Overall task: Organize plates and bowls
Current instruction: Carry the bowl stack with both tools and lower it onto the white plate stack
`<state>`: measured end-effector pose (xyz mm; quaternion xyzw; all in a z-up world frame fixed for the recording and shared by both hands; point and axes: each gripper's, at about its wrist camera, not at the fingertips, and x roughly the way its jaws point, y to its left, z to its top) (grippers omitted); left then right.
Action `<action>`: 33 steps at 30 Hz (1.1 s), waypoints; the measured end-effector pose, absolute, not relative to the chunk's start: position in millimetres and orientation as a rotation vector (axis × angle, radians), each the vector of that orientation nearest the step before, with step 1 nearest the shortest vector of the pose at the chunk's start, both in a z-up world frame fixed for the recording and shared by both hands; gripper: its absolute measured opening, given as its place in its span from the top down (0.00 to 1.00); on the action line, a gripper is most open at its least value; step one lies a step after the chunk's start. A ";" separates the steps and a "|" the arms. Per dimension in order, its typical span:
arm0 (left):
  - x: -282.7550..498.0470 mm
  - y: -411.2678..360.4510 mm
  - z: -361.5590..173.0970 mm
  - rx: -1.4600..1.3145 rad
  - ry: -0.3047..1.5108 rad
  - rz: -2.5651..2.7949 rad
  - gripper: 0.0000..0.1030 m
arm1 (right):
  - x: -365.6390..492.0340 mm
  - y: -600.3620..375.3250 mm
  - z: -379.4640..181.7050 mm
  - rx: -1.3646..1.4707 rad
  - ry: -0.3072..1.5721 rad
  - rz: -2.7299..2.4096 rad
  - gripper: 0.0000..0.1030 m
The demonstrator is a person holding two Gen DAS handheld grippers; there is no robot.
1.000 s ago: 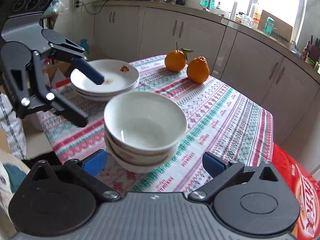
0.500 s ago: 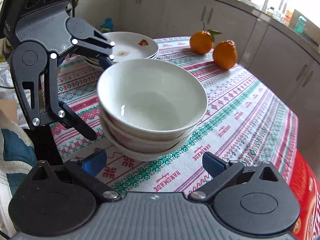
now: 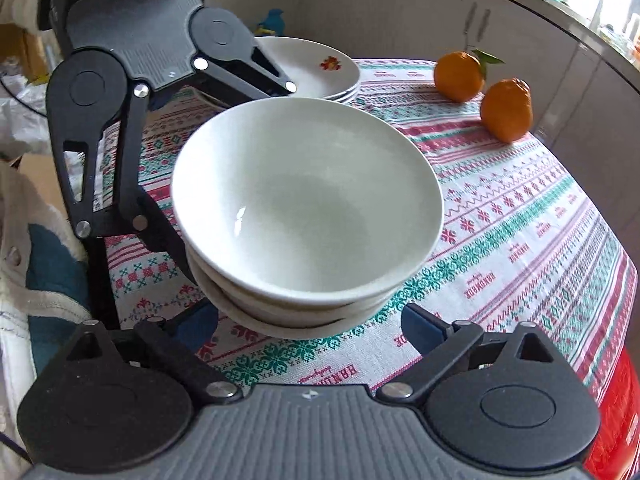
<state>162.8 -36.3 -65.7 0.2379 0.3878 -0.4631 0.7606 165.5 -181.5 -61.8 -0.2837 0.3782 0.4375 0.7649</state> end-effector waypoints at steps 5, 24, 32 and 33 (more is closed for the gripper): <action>166.6 -35.1 -64.7 0.526 0.843 -1.029 0.22 | 163.8 -180.2 -56.5 -0.636 0.814 0.977 0.08; 176.6 -33.5 -67.2 0.560 0.822 -1.113 0.20 | 173.6 -172.5 -56.7 -0.629 0.846 1.024 0.11; 179.5 -34.5 -66.5 0.567 0.835 -1.128 0.21 | 175.0 -172.8 -56.1 -0.627 0.853 1.027 0.11; 179.5 -34.7 -66.3 0.567 0.835 -1.127 0.21 | 175.0 -173.0 -56.0 -0.624 0.854 1.027 0.11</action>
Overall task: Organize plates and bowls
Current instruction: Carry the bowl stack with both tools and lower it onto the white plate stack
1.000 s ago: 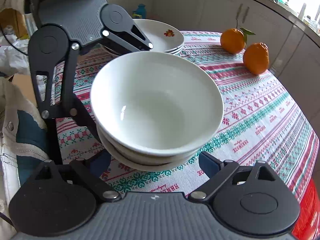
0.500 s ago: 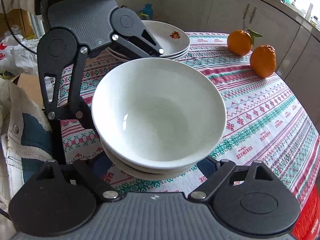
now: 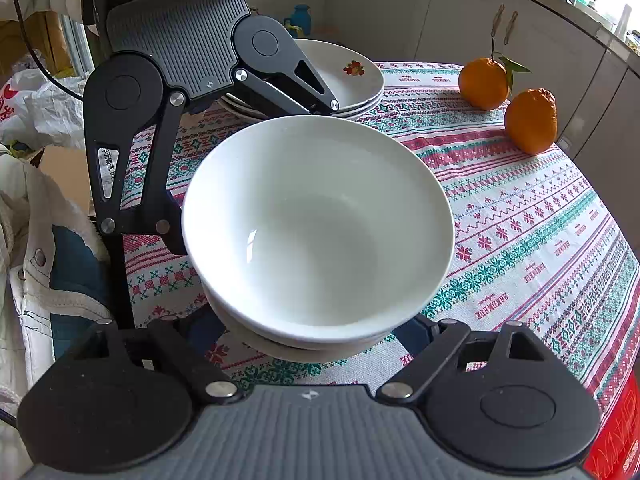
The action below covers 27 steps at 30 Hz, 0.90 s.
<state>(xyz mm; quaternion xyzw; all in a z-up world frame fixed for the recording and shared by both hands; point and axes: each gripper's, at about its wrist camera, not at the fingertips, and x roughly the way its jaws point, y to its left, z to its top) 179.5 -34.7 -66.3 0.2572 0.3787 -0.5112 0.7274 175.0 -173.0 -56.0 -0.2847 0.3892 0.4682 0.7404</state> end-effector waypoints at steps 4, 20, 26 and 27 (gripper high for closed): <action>177.4 -34.9 -66.0 0.563 0.829 -1.119 0.21 | 176.4 -172.7 -55.0 -0.618 0.865 1.024 0.12; 179.7 -11.4 -44.8 0.507 0.788 -1.091 0.21 | 182.2 -153.3 -31.4 -0.668 0.845 1.041 0.12; 182.5 10.6 -29.8 0.489 0.769 -1.028 0.21 | 191.2 -129.7 -15.9 -0.717 0.797 1.079 0.12; 183.2 15.3 -27.6 0.483 0.767 -1.014 0.21 | 193.5 -124.4 -13.7 -0.726 0.787 1.087 0.12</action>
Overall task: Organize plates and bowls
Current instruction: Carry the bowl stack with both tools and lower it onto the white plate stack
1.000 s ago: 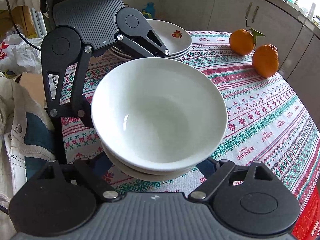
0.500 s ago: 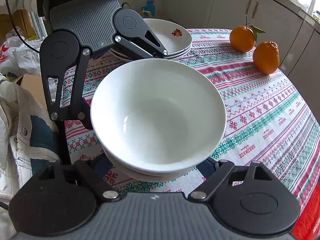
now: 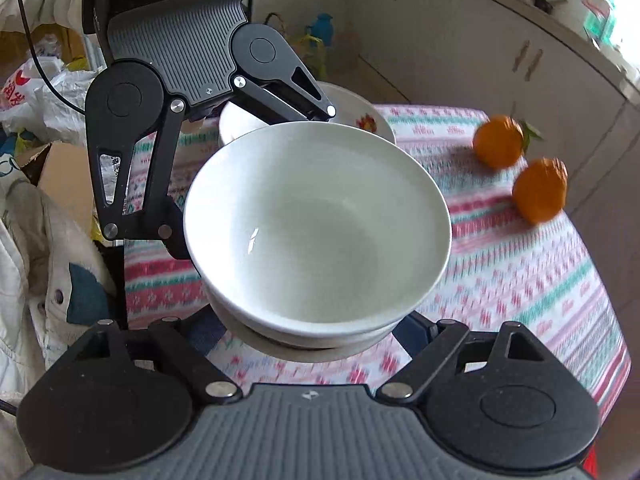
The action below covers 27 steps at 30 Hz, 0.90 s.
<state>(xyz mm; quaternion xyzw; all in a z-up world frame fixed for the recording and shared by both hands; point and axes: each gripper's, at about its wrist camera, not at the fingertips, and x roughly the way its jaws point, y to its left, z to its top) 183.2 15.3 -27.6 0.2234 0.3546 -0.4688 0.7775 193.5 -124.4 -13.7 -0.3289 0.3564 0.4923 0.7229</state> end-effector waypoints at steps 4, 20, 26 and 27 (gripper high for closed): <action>185.0 35.8 -18.4 0.463 0.760 -0.957 0.21 | 204.5 -102.8 -5.4 -0.757 0.749 1.133 0.12; 205.5 113.6 -15.6 0.431 0.812 -0.731 0.21 | 255.2 -6.1 -17.2 -0.825 0.666 1.303 0.12; 213.0 125.2 -25.6 0.421 0.838 -0.715 0.21 | 267.3 7.1 -31.1 -0.809 0.694 1.315 0.12; 213.6 125.9 -26.2 0.420 0.838 -0.714 0.21 | 268.8 8.1 -31.8 -0.805 0.700 1.315 0.12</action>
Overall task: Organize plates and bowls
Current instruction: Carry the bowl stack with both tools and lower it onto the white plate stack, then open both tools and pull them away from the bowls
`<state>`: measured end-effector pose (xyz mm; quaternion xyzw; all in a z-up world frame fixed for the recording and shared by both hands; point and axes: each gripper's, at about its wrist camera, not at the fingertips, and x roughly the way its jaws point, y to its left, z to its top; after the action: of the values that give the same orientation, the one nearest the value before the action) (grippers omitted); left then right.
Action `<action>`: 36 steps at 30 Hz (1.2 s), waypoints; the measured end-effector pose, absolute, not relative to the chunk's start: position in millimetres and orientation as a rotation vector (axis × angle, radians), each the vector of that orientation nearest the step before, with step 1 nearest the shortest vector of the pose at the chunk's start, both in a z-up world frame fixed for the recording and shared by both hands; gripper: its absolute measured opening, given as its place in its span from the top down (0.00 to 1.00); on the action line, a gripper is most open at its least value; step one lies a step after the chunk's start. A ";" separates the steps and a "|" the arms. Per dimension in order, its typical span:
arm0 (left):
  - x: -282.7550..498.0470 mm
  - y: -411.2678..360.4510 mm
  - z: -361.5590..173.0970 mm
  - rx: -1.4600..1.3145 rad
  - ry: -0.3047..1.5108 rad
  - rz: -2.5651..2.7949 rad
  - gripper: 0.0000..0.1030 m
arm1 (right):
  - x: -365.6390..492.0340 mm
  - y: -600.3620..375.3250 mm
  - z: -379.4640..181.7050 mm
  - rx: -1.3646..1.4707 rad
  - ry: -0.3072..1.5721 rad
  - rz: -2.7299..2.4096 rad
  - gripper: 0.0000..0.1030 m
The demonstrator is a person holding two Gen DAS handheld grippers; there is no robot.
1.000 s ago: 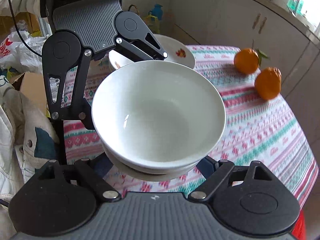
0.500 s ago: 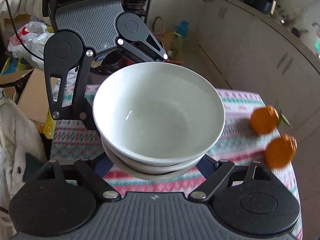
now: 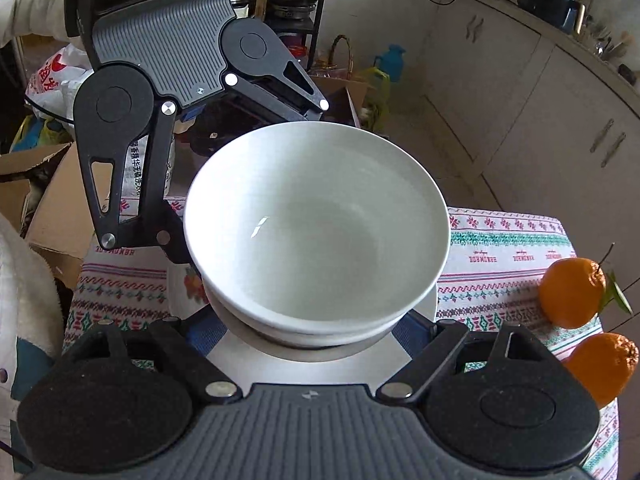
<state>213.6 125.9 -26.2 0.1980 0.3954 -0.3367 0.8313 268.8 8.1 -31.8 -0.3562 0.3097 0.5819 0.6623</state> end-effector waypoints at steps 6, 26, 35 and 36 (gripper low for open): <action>216.7 130.6 -30.9 0.408 0.844 -0.709 0.21 | 274.1 11.0 -34.5 -0.785 0.719 1.315 0.12; 201.4 127.2 -28.5 0.430 0.784 -0.616 0.10 | 269.4 -0.2 -33.1 -0.717 0.728 1.291 0.00; 145.5 124.6 -16.2 0.418 0.586 -0.353 0.00 | 233.9 -31.0 -15.1 -0.707 0.663 1.035 0.00; 137.3 122.8 -15.3 0.408 0.564 -0.321 0.00 | 229.1 -35.2 -14.1 -0.700 0.667 0.979 0.00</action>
<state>137.3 122.8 -15.3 0.1991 0.2750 -0.1565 0.9275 229.1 -35.2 -14.1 -0.3231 0.3080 0.4516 0.7725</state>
